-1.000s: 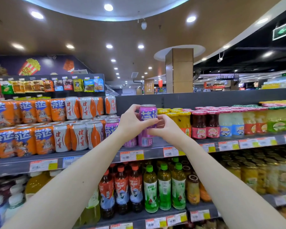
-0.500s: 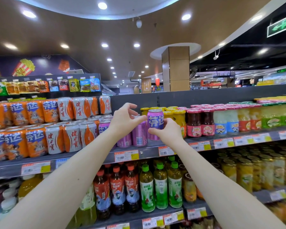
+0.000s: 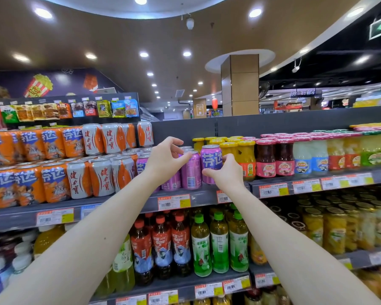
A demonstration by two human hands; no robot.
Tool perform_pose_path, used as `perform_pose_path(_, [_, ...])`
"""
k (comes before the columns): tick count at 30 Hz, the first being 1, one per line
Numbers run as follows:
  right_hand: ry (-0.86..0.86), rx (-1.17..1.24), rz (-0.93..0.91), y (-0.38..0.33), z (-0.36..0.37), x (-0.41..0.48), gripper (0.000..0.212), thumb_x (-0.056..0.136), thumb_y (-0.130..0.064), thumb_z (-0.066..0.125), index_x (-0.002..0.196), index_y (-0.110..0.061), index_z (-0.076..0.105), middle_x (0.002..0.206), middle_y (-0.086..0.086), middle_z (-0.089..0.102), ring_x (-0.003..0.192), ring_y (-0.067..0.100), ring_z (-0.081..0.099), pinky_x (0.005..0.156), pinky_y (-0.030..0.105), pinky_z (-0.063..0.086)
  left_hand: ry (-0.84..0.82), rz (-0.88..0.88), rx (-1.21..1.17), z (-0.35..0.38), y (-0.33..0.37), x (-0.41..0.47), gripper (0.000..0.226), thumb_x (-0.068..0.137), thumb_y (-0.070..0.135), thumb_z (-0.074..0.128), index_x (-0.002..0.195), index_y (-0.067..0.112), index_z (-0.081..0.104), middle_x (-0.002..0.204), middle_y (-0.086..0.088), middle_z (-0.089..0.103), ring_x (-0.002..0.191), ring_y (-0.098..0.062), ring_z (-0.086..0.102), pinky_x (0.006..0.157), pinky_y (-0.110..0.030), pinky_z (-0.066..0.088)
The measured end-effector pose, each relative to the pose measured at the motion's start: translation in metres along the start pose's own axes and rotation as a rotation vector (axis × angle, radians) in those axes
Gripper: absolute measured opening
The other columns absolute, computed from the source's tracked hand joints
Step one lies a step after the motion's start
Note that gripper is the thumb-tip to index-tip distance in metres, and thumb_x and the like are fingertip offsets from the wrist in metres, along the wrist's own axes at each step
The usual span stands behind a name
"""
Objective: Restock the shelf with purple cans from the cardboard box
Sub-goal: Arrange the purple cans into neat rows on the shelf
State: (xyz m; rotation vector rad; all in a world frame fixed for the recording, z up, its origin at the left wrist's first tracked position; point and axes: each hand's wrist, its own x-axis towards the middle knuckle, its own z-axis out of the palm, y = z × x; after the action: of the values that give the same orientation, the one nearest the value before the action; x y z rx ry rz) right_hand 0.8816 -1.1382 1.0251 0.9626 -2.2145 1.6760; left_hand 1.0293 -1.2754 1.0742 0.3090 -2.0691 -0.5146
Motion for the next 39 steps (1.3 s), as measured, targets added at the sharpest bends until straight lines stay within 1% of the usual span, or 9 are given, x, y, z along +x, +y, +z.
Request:
perform_pose_path(2, [0.027,-0.002,-0.012,0.001,0.003,-0.001,0.061,0.072,-0.042,0.089,0.109,-0.020,0.046,0.102,-0.004,0.056,0.095,0.016,0.060,0.081,0.036,0.056,0.001,0.009,0.007,0.000,0.000,0.000,0.038,0.087,0.042,0.079,0.119,0.029,0.064,0.092,0.016,0.073,0.086,-0.004,0.070,0.078,-0.026,0.058])
perform_pose_path(5, [0.086,-0.052,-0.008,0.002,0.008,-0.002,0.066,0.073,-0.044,0.088,0.119,-0.017,0.049,0.113,0.001,0.048,0.099,0.013,0.051,0.077,0.028,0.048,0.004,0.024,0.016,0.000,0.000,0.000,0.038,0.088,0.040,0.079,0.120,0.028,0.064,0.091,0.016,0.073,0.086,-0.003,0.069,0.077,-0.025,0.057])
perform_pose_path(10, [0.108,-0.066,-0.016,0.006,0.016,-0.002,0.064,0.076,-0.042,0.087,0.122,-0.014,0.050,0.117,0.004,0.053,0.104,0.013,0.051,0.076,0.026,0.045,0.013,0.026,0.005,0.001,0.000,0.000,0.036,0.089,0.038,0.078,0.120,0.026,0.065,0.091,0.015,0.073,0.084,-0.002,0.069,0.074,-0.021,0.055])
perform_pose_path(16, [0.101,-0.090,0.014,0.010,0.021,0.001,0.065,0.077,-0.047,0.084,0.123,-0.014,0.051,0.117,0.004,0.055,0.096,0.010,0.048,0.071,0.025,0.042,0.010,0.030,0.010,0.002,-0.003,-0.002,0.033,0.090,0.035,0.078,0.119,0.024,0.066,0.088,0.014,0.072,0.083,-0.002,0.069,0.076,-0.025,0.058])
perform_pose_path(22, [0.109,-0.117,-0.015,0.016,0.024,0.002,0.062,0.079,-0.052,0.081,0.122,-0.016,0.055,0.116,0.002,0.059,0.101,0.012,0.057,0.076,0.030,0.052,0.037,0.069,0.061,0.002,-0.003,0.001,0.027,0.091,0.033,0.076,0.116,0.027,0.067,0.085,0.016,0.071,0.076,-0.003,0.065,0.072,-0.026,0.054])
perform_pose_path(25, [0.117,-0.160,-0.041,0.018,0.023,0.003,0.061,0.077,-0.055,0.081,0.120,-0.016,0.059,0.113,0.002,0.063,0.105,0.019,0.061,0.085,0.040,0.057,0.039,0.094,0.088,0.003,-0.002,0.004,0.027,0.091,0.033,0.076,0.116,0.026,0.068,0.086,0.015,0.072,0.074,-0.004,0.062,0.073,-0.029,0.055])
perform_pose_path(30, [0.070,-0.114,-0.056,0.017,0.024,0.005,0.066,0.078,-0.042,0.085,0.127,-0.014,0.051,0.122,0.007,0.061,0.113,0.023,0.060,0.090,0.042,0.057,0.042,0.111,0.111,0.005,0.000,0.007,0.028,0.091,0.033,0.075,0.117,0.025,0.068,0.089,0.013,0.073,0.075,-0.006,0.061,0.077,-0.037,0.057])
perform_pose_path(35, [0.068,-0.183,-0.089,0.020,0.026,0.006,0.059,0.081,-0.029,0.084,0.126,-0.014,0.049,0.123,0.007,0.056,0.114,0.021,0.058,0.078,0.026,0.048,0.061,0.116,0.103,0.006,-0.002,0.009,0.026,0.090,0.034,0.076,0.114,0.026,0.068,0.087,0.014,0.072,0.078,-0.006,0.062,0.078,-0.038,0.057])
perform_pose_path(39, [0.087,-0.273,-0.124,0.019,0.026,0.006,0.054,0.081,-0.034,0.084,0.121,-0.015,0.053,0.118,0.005,0.063,0.108,0.021,0.063,0.071,0.027,0.046,0.059,0.125,0.123,0.007,-0.003,0.010,0.027,0.091,0.034,0.076,0.115,0.026,0.068,0.089,0.015,0.070,0.088,-0.012,0.064,0.083,-0.041,0.057])
